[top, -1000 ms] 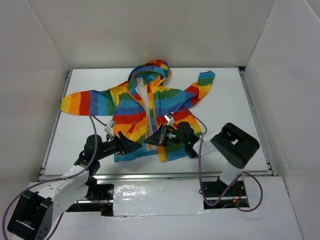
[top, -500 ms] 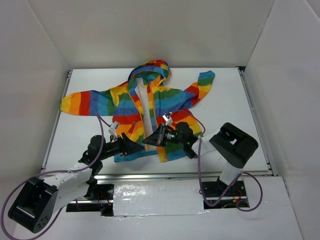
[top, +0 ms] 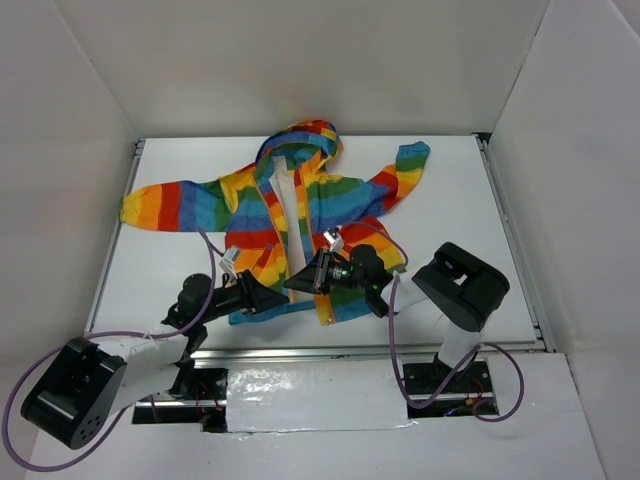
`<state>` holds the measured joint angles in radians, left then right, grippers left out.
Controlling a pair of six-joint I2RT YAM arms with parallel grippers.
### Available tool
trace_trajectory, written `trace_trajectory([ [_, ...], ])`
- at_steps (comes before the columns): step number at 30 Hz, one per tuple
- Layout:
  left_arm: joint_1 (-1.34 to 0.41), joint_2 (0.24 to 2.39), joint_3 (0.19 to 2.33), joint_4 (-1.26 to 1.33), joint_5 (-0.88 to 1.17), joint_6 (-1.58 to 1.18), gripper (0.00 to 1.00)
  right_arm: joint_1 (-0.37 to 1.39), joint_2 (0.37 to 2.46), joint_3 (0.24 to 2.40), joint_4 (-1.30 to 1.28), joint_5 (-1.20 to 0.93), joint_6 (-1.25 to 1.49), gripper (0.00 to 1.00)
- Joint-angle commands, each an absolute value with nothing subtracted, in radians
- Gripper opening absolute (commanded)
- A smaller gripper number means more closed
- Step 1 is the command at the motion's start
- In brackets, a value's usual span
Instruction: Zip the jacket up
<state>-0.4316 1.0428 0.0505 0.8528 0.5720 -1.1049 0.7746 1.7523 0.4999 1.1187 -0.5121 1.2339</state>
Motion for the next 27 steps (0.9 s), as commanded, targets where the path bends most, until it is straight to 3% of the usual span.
trace_trajectory([
  [1,-0.439,1.017,0.055,0.927,0.584,-1.088,0.42,0.785,1.755,0.522,1.190,-0.523,1.224,0.00],
  [9,-0.439,0.953,0.066,0.854,0.564,-1.063,0.44,0.785,1.772,0.528,1.190,-0.529,1.223,0.00],
  [18,-0.440,1.023,0.067,0.911,0.581,-1.071,0.39,0.785,1.773,0.522,1.193,-0.526,1.223,0.00],
  [24,-0.445,1.040,0.066,0.902,0.578,-1.055,0.29,0.785,1.772,0.522,1.203,-0.534,1.221,0.00],
  [27,-0.448,1.037,0.067,0.894,0.572,-1.051,0.16,0.785,1.773,0.523,1.206,-0.541,1.220,0.00],
])
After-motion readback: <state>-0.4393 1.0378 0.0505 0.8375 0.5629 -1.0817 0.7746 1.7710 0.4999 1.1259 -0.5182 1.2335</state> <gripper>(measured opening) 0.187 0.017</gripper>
